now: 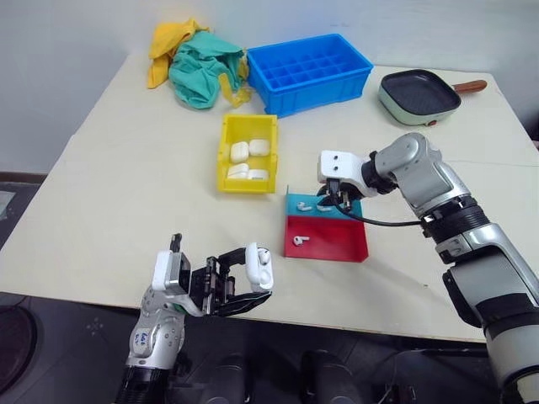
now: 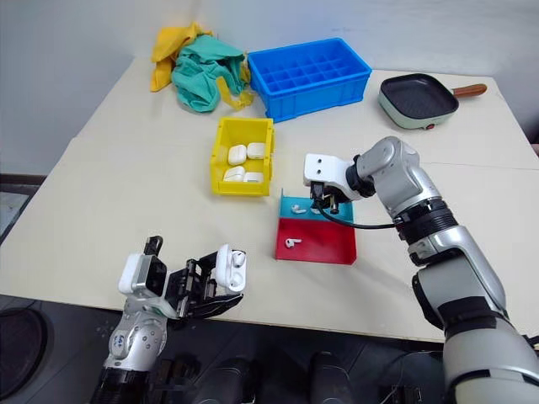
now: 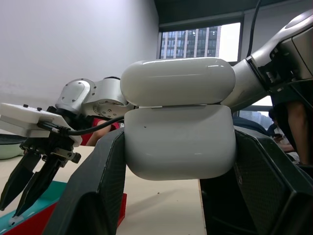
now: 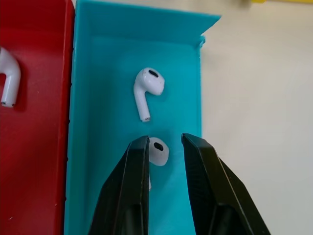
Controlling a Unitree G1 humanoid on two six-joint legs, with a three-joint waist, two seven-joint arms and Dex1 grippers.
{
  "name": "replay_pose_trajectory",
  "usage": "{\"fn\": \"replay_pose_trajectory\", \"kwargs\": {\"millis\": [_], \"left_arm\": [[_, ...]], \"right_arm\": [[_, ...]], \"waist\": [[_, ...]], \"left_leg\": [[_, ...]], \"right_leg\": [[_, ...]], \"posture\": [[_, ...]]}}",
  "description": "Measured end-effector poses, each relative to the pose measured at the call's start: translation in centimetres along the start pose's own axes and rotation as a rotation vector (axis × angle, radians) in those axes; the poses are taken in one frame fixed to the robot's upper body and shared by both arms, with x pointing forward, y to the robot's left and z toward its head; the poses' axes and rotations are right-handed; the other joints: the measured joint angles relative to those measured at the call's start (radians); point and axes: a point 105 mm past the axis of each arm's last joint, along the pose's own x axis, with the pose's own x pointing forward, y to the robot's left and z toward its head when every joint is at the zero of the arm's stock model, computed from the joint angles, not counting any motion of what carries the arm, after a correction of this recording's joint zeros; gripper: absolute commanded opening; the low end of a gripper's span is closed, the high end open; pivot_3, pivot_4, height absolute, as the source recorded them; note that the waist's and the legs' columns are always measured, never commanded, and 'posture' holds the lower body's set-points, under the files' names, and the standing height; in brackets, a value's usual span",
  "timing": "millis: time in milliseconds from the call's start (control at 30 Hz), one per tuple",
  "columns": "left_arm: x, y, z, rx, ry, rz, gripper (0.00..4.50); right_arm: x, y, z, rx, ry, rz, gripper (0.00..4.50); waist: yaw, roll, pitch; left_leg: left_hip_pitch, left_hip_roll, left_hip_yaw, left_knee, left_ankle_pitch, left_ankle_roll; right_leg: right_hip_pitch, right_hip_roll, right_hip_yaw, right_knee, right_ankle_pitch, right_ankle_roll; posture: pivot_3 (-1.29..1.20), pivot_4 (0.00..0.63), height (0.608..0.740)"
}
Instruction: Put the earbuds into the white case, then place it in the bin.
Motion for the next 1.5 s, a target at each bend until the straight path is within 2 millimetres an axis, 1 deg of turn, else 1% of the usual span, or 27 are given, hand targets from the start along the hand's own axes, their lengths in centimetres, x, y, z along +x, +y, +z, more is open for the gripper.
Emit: {"fn": "replay_pose_trajectory", "kwargs": {"millis": [100,233,467,667,1200,1433,1467,1500], "left_arm": [[0.3,-0.2,0.2,0.009,-0.002,-0.006,2.79],[0.2,-0.2,0.1,0.004,0.0,0.011,2.79],[0.1,0.0,0.1,0.001,0.006,0.025,2.79],[0.1,0.1,0.2,0.0,0.014,0.023,2.79],[0.0,0.4,0.4,-0.001,0.026,0.016,2.79],[0.0,0.4,0.4,-0.002,0.027,0.017,2.79],[0.0,0.4,0.4,-0.002,0.027,0.017,2.79],[0.0,0.4,0.4,-0.002,0.027,0.017,2.79]], "right_arm": [[0.3,0.2,-0.6,0.014,0.021,0.015,1.03],[0.5,0.2,-1.1,0.026,0.043,0.021,1.03],[0.9,0.0,-0.9,0.016,0.038,0.025,1.03],[0.6,-0.3,-1.3,0.035,0.058,0.016,1.03],[0.0,-0.2,-2.3,0.061,0.077,0.006,1.03],[0.0,-0.2,-2.3,0.059,0.078,0.006,1.03],[0.0,-0.2,-2.3,0.059,0.078,0.006,0.74],[0.0,-0.2,-2.3,0.059,0.078,0.007,0.63]], "waist": [[-0.001,0.0,0.0],[-0.007,0.0,0.0],[-0.016,0.0,0.0],[-0.015,0.0,0.0],[-0.015,0.0,0.0],[-0.015,0.0,0.0],[-0.015,0.0,0.0],[-0.015,0.0,0.0]], "left_leg": [[0.0,0.0,0.0,0.0,0.0,0.0],[0.0,0.0,0.0,0.0,0.0,0.0],[0.001,0.0,0.0,0.0,0.0,-0.001],[0.001,0.0,0.0,0.001,0.001,-0.001],[0.001,0.0,0.0,0.001,0.001,-0.001],[0.002,0.0,0.001,0.001,0.001,-0.001],[0.002,0.0,0.001,0.001,0.001,-0.001],[0.002,0.0,0.001,0.001,0.001,-0.001]], "right_leg": [[0.0,0.0,0.0,0.0,0.0,0.0],[0.0,0.0,0.0,0.0,0.0,0.0],[0.0,0.0,0.001,0.001,0.0,0.0],[0.0,0.0,0.001,0.001,0.0,0.0],[0.001,0.0,0.001,0.001,0.0,0.0],[0.001,0.0,0.002,0.001,0.0,0.0],[0.001,0.0,0.001,0.001,0.0,0.0],[0.001,0.0,0.002,0.001,0.0,0.0]], "posture": [[0.0,0.15,0.74],[0.0,0.15,0.74],[0.0,0.15,0.74],[0.0,0.15,0.74],[0.0,0.15,0.74],[0.0,0.15,0.74],[0.0,0.15,0.74],[0.0,0.15,0.74]]}}
